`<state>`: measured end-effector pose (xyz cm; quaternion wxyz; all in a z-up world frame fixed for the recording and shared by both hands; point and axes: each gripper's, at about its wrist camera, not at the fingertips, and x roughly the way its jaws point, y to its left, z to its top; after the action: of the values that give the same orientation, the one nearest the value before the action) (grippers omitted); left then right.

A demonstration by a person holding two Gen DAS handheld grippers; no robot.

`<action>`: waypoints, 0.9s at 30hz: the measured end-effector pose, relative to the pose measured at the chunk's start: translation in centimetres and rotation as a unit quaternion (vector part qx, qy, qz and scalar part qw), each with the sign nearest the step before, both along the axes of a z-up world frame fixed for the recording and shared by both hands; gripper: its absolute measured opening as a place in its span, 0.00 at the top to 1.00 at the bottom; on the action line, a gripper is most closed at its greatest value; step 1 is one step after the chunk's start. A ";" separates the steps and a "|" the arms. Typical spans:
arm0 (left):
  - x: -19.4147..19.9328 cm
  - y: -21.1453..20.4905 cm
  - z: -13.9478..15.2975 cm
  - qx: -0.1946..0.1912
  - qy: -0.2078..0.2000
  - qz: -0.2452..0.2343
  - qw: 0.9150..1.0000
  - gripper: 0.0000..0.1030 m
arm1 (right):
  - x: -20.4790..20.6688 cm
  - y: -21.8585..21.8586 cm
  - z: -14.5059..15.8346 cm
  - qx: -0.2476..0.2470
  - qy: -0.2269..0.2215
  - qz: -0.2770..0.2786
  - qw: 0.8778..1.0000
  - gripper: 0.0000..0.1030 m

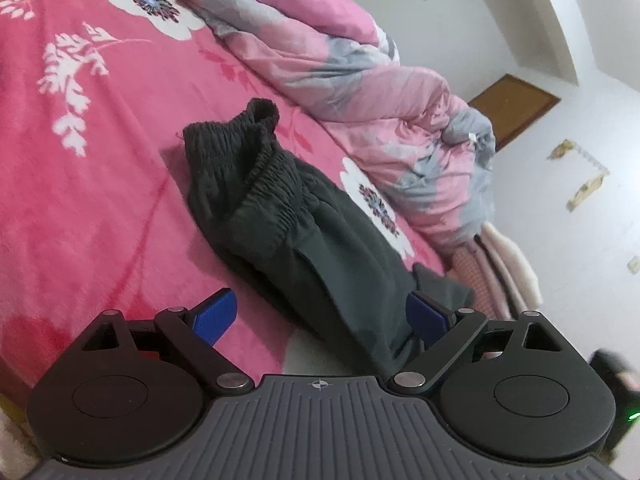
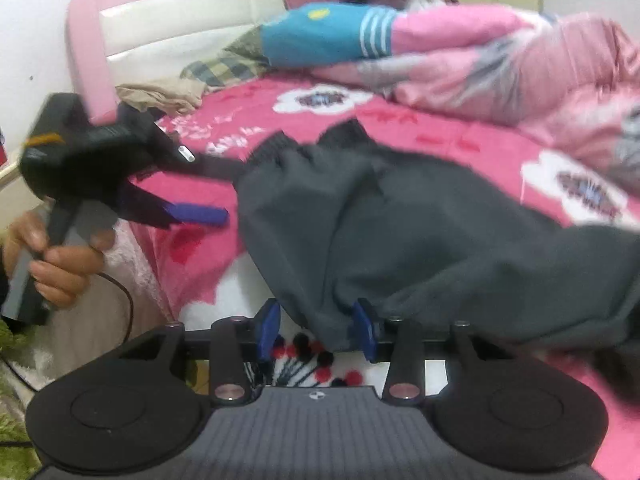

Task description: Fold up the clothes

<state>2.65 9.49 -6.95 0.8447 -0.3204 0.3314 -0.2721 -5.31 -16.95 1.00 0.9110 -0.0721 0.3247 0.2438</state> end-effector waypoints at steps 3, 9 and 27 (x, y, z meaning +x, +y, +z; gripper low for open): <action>-0.5 0.6 -0.1 0.005 -0.006 0.009 1.000 0.11 | -0.6 0.5 1.6 -0.010 -0.046 0.014 0.999 0.44; -0.4 2.9 -0.4 -0.038 0.005 0.044 0.998 0.11 | -0.5 6.9 -0.2 -0.134 -0.136 0.086 0.978 0.37; 0.1 2.8 -1.0 -0.079 -0.010 0.025 0.997 0.11 | 6.1 6.7 -3.0 0.056 -0.050 0.002 0.997 0.95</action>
<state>2.77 12.24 -7.95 0.8266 -0.3915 0.2924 -0.2792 0.79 -10.21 -2.01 0.9282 -0.0342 0.2641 0.2598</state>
